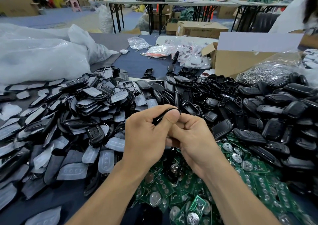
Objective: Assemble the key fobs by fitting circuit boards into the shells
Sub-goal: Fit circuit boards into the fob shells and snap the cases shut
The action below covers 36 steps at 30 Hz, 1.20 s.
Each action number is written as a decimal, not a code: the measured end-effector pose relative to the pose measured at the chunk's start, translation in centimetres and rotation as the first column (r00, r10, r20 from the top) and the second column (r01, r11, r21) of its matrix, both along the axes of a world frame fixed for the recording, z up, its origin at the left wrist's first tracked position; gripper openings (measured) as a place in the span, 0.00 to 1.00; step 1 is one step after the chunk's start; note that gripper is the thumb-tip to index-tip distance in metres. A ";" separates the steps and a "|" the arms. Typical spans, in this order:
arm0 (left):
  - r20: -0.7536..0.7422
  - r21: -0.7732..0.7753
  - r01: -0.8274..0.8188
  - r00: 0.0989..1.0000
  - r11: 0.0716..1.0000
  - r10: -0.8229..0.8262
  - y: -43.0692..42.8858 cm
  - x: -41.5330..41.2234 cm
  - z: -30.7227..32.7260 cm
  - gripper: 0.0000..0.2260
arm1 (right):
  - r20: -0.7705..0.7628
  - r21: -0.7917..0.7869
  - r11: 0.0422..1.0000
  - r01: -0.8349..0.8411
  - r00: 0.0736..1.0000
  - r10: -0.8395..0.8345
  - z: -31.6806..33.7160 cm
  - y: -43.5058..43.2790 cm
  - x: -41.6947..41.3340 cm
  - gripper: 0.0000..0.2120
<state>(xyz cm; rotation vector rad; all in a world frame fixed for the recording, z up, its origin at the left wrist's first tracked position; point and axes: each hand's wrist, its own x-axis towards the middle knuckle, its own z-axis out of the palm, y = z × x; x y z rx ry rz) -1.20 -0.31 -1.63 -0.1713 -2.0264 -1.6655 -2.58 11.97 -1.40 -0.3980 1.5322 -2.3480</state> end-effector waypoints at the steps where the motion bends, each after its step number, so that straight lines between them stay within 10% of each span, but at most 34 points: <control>1: 0.017 0.028 -0.005 1.000 1.000 0.004 0.0 0.0 0.0 0.05 | 0.000 0.012 1.000 0.002 1.000 -0.002 0.0 0.0 0.0 0.05; 17: 0.242 0.383 0.001 0.965 0.924 -0.102 -0.3 -0.5 0.7 0.27 | 0.018 0.273 0.960 0.058 0.998 -0.066 0.5 1.3 -0.7 0.04; 22: 0.213 0.410 -0.067 0.977 0.910 -0.024 -0.9 -0.6 0.6 0.25 | 0.189 -0.335 0.855 0.395 0.918 -0.349 2.3 5.6 -2.1 0.27; 26: 0.247 0.371 -0.140 0.968 0.918 0.048 -1.0 -0.8 0.6 0.19 | -0.216 0.289 0.639 0.713 0.699 -0.682 0.6 5.7 -3.1 0.19; 30: 0.264 0.340 -0.191 0.959 0.921 0.102 -1.0 -1.1 0.3 0.15 | -0.542 0.769 0.220 0.600 0.794 -0.274 -1.2 4.8 -3.3 0.27; 32: 0.265 0.309 -0.206 0.956 0.929 0.124 -1.1 -1.2 0.2 0.15 | -0.530 0.836 0.082 0.542 0.838 -0.131 -1.7 4.3 -3.4 0.25; 36: 0.262 0.218 -0.205 0.954 0.954 0.145 -1.0 -1.1 0.1 0.14 | -0.588 0.770 0.142 0.622 0.778 -0.220 -0.9 4.4 -3.2 0.16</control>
